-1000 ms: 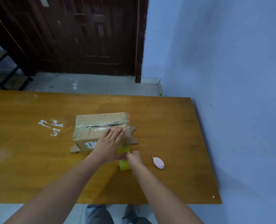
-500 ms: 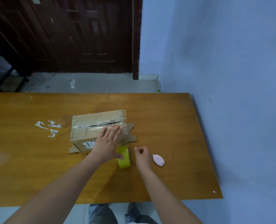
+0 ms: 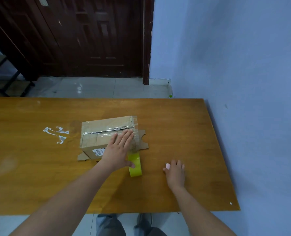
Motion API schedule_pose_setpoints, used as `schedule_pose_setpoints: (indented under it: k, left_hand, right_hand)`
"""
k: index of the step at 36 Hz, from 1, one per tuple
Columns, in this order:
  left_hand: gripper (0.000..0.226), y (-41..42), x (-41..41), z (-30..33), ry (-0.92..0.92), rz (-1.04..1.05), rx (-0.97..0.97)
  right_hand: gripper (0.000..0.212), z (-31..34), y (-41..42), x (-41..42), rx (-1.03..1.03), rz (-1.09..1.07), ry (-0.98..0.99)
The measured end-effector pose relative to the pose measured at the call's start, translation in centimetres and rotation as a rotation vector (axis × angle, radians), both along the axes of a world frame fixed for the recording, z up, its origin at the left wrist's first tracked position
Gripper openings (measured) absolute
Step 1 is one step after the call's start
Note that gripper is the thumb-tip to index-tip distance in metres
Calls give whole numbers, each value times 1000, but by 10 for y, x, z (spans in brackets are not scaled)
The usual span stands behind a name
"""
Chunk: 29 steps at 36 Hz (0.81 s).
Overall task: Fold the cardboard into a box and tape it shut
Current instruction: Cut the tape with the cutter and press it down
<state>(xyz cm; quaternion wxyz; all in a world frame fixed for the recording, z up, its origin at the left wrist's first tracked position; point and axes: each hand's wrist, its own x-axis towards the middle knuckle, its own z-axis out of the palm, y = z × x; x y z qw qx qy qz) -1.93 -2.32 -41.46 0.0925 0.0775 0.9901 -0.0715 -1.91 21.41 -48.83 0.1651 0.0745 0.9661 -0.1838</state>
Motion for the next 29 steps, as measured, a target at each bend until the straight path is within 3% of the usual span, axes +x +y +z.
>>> schedule_pose_setpoints:
  k: [7, 11, 29]
  left_hand:
    - [126, 2, 0, 0, 3, 22, 18]
    - [126, 3, 0, -2, 6, 26, 13]
    - [128, 2, 0, -2, 38, 22, 50]
  right_hand:
    - [28, 19, -13, -14, -484, -11, 41]
    - [21, 31, -34, -18, -634, 58, 125]
    - [40, 49, -79, -20, -679, 99, 76]
